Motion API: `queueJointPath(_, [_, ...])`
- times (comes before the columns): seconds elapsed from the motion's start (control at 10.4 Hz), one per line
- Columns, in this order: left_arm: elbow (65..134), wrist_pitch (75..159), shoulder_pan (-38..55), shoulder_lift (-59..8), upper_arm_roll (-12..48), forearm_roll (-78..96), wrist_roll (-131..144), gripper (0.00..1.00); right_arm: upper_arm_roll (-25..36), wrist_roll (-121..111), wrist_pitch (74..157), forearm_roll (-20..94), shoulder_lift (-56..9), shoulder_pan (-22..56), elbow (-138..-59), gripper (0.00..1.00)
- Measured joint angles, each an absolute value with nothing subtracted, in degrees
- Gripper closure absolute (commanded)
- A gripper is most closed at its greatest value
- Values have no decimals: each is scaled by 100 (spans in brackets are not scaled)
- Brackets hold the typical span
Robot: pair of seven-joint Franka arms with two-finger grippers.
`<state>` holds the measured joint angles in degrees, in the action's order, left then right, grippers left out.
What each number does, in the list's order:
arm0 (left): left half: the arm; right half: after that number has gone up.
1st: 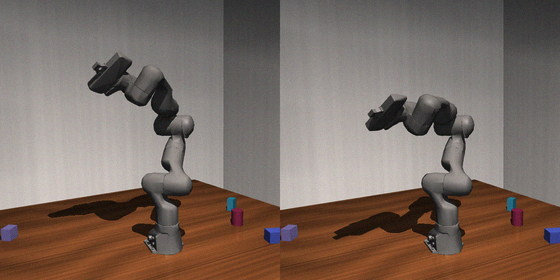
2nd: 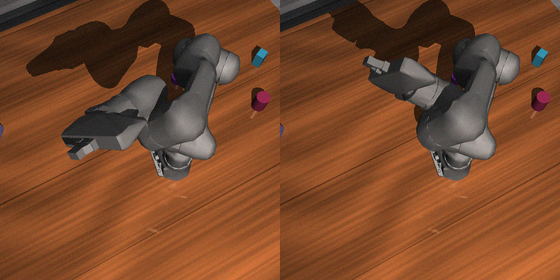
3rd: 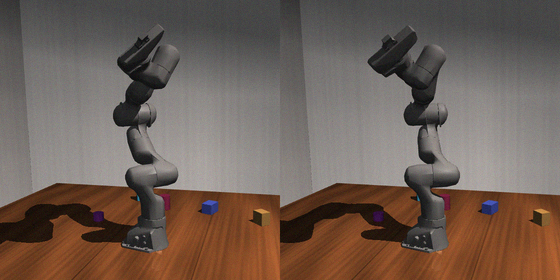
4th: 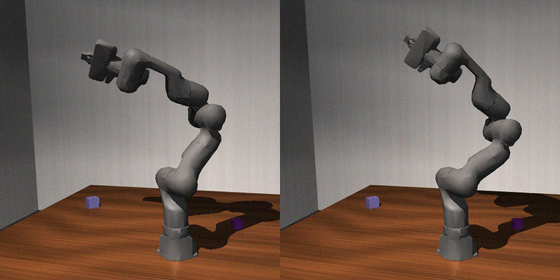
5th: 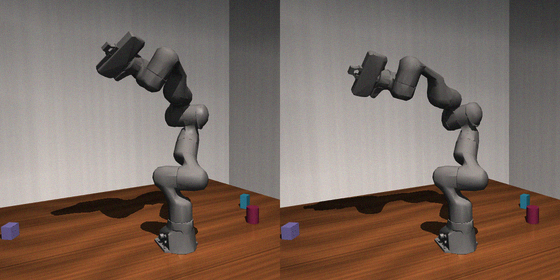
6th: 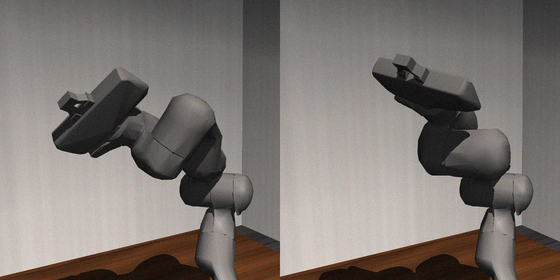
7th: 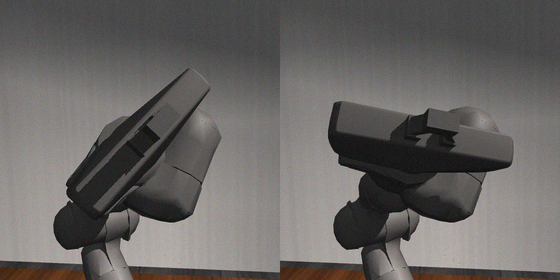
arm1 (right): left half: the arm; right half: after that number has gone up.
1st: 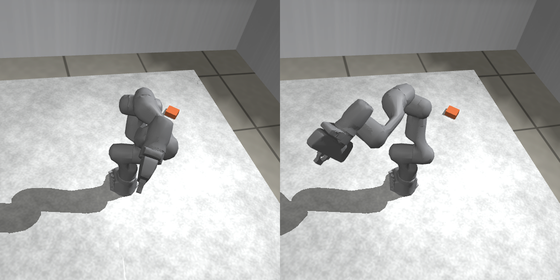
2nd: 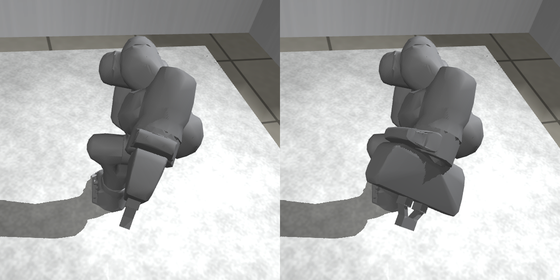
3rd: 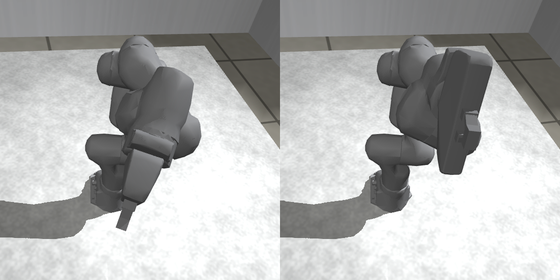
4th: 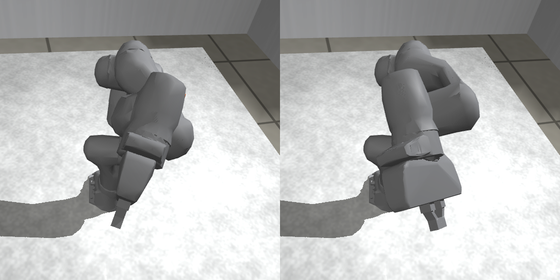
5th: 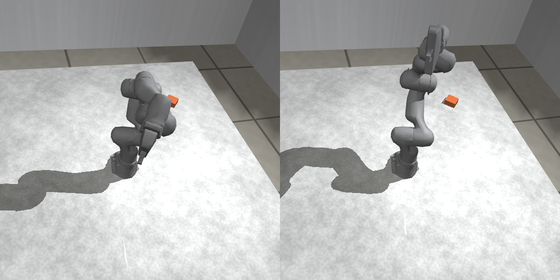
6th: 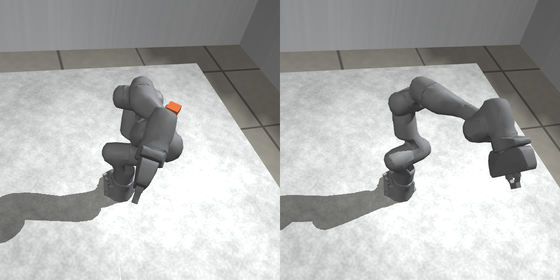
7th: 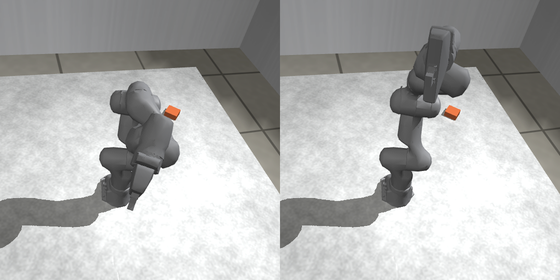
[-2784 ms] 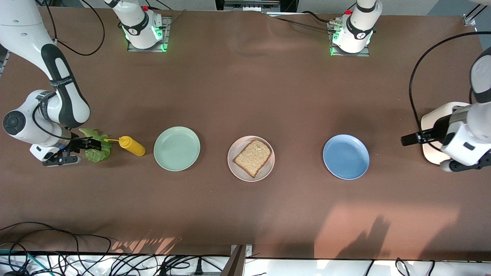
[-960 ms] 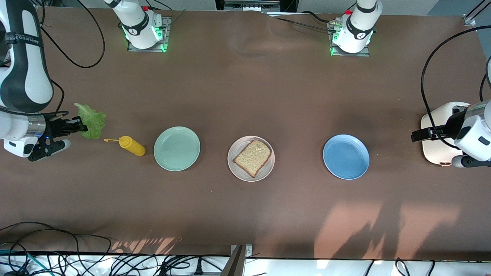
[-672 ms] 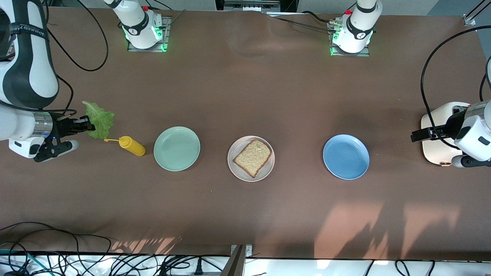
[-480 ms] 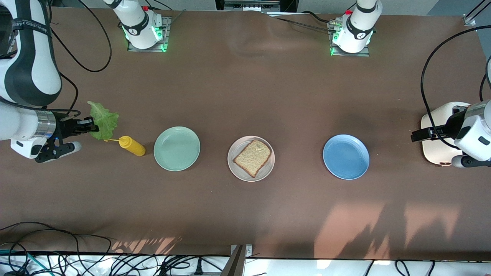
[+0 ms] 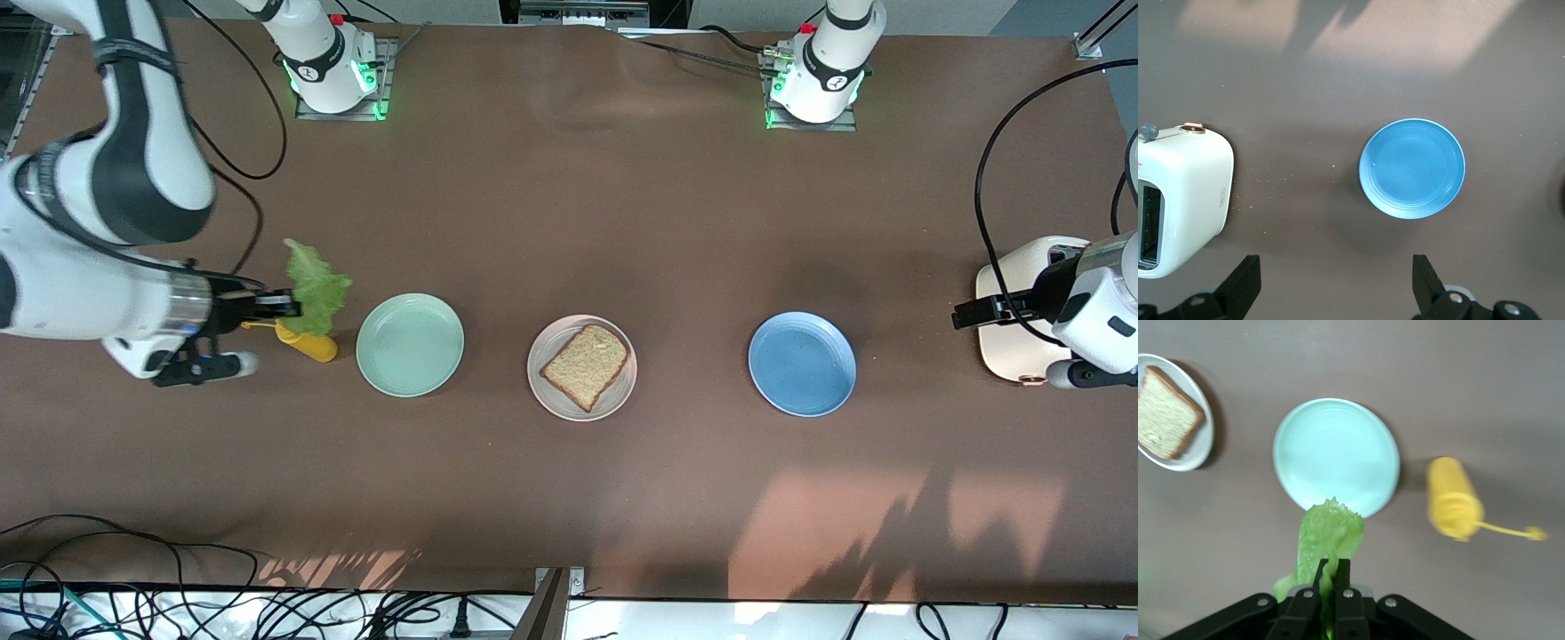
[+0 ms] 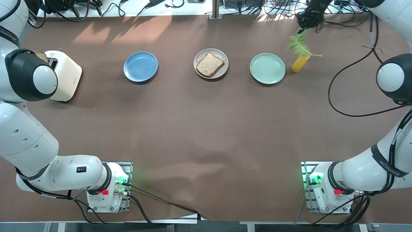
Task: Make sandwich on beige plate with both arms
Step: 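Lift the lettuce with the right gripper and carry it toward the beige plate, then lower the lettuce onto the bread and open the right gripper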
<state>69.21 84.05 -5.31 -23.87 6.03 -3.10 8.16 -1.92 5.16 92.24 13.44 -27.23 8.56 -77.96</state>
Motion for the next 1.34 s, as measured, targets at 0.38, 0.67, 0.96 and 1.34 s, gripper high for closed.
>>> queueJointPath(0.38, [6925, 8405, -533, -2386, 605, -310, 816, 0, -185, 2542, 10321, 1867, -3327, 1808, -7331, 100])
queueJointPath(0.67, [6927, 8405, -535, -2385, 605, -310, 816, 0, -104, 3802, 11405, 2104, -3819, 2433, -6926, 100])
queueJointPath(0.96, [6930, 8404, -536, -2384, 605, -310, 816, 0, -56, 4708, 12881, 2218, -4564, 2992, -6504, 100])
queueJointPath(1.34, [6935, 8404, -536, -2384, 606, -310, 816, 0, 130, 4855, 13754, 2219, -5254, 3414, -6433, 100])
